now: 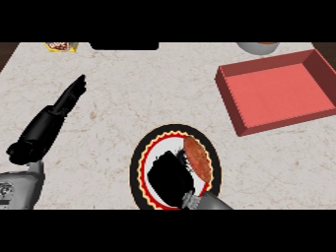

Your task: Pick the lemon from the plate and place it in the cardboard box

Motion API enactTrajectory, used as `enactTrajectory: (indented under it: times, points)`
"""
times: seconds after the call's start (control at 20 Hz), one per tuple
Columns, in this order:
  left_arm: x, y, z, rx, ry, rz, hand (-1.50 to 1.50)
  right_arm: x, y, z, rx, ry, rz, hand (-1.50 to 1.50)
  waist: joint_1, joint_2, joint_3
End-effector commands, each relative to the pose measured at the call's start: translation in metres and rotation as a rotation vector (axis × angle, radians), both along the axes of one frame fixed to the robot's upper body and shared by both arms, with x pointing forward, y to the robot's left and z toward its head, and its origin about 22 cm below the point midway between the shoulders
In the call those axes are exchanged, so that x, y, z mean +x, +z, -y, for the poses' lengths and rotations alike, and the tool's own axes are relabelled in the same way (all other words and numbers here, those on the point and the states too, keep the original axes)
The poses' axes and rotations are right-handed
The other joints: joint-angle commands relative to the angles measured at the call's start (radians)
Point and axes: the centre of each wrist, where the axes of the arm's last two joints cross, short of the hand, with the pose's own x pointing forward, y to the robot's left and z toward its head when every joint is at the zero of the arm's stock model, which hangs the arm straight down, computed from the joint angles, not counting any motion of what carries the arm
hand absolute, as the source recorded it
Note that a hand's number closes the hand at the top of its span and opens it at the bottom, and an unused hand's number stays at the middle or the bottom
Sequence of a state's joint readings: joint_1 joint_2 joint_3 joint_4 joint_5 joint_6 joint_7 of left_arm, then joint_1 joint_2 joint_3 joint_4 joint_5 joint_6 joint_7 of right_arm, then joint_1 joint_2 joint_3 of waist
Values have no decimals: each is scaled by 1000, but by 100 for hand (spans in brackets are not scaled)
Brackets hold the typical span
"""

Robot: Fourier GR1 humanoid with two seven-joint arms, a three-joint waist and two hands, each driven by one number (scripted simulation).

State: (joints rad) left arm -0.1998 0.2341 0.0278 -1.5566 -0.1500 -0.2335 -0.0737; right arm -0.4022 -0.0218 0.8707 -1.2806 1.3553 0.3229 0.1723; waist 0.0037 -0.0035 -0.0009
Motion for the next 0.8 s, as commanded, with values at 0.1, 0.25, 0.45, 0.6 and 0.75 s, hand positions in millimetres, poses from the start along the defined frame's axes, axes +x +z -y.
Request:
enactTrajectory:
  times: [0.1, 0.25, 0.45, 0.6, 0.75]
  points:
    - [1, 0, -13, 14, -3, 5, 0, -6, -4, 24, 83, 164, 4, 150, -5, 3, 1]
    - [-1, -4, 6, -17, 11, -9, 0, -20, -7, 78, 167, 409, -171, 150, -18, 4, 3]
    - [-4, 2, -7, 6, 10, 1, 0, -38, -5, 135, 244, 594, -294, 150, -23, 1, 3]
    - [-4, -2, -7, -5, 36, 1, 0, -27, 21, 176, 361, 684, -236, 150, -24, 4, 3]
    - [4, 13, -5, -6, 19, -4, 0, -22, 51, 196, 463, 752, -149, 150, -24, 2, 2]
